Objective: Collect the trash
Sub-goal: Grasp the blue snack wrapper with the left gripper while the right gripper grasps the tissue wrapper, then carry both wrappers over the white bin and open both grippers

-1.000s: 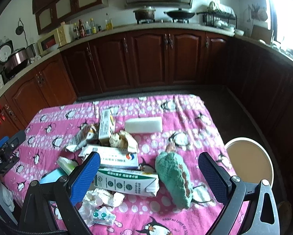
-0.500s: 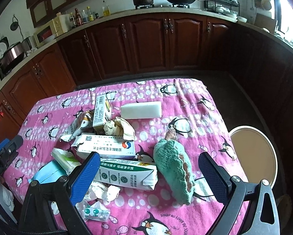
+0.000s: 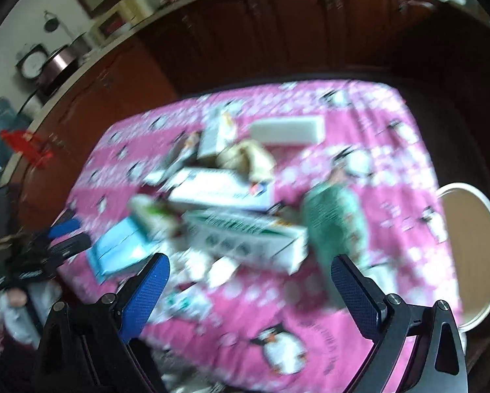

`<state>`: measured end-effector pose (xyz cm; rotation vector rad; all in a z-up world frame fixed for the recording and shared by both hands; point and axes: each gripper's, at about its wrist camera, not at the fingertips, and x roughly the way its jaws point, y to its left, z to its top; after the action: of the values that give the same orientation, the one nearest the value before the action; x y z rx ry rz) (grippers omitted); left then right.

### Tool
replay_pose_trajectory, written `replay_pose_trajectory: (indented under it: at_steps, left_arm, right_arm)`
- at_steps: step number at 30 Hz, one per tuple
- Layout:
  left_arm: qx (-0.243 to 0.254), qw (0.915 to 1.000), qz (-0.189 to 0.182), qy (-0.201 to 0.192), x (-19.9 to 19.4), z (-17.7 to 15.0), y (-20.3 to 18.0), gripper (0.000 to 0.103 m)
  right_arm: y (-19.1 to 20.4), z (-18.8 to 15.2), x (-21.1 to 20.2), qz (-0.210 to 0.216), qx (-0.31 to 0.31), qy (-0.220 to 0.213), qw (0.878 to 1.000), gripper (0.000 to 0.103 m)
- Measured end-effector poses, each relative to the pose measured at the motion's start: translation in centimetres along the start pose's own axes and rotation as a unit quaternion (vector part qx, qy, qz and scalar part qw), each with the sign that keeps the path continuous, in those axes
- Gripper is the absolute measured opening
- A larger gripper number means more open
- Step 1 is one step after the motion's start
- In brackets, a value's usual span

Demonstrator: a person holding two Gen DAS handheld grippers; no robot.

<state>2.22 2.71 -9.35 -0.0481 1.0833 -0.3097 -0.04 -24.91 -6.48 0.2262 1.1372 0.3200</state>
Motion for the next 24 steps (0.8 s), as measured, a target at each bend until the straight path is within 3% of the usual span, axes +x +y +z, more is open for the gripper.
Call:
replay_pose_trajectory:
  at_steps: [3, 5, 6, 8, 9, 10, 12, 14, 24]
  left_arm:
    - [0.011, 0.9995, 0.0, 0.028, 1.6, 0.1, -0.3, 0.102]
    - [0.019, 0.9989, 0.002, 0.043, 2.5, 0.1, -0.4, 0.099]
    - [0.021, 0.9983, 0.004, 0.053, 3.1, 0.1, -0.5, 0.094]
    - [0.021, 0.9969, -0.006, 0.075, 4.1, 0.1, -0.5, 0.069]
    - [0.015, 0.9963, -0.015, 0.084, 4.4, -0.1, -0.4, 0.063]
    - [0.012, 0.9957, -0.019, 0.089, 4.5, -0.2, -0.4, 0.054]
    - [0.017, 0.9955, -0.022, 0.09, 4.6, -0.5, -0.4, 0.05]
    - [0.023, 0.9961, -0.018, 0.084, 4.2, -0.7, -0.4, 0.037]
    - [0.007, 0.9983, -0.034, 0.048, -1.1, -1.7, 1.3, 0.033]
  right_arm:
    - [1.0, -0.9, 2.3, 0.043, 0.008, 0.036, 0.998, 0.085]
    - [1.9, -1.3, 3.8, 0.05, 0.011, 0.053, 0.997, 0.081]
    - [2.1, -1.4, 4.4, 0.05, 0.014, 0.056, 0.997, 0.074]
    - [2.1, -1.5, 6.0, 0.058, 0.031, 0.069, 0.995, 0.05]
    - [2.1, -1.7, 6.5, 0.068, 0.038, 0.078, 0.994, 0.039]
    - [2.4, -1.9, 6.9, 0.081, 0.037, 0.089, 0.992, 0.039]
    - [3.2, -2.2, 6.7, 0.073, 0.011, 0.091, 0.993, 0.039]
    - [3.7, -2.3, 6.0, 0.067, -0.011, 0.085, 0.994, 0.037]
    - [3.0, -2.7, 1.3, 0.074, -0.028, 0.04, 0.996, 0.029]
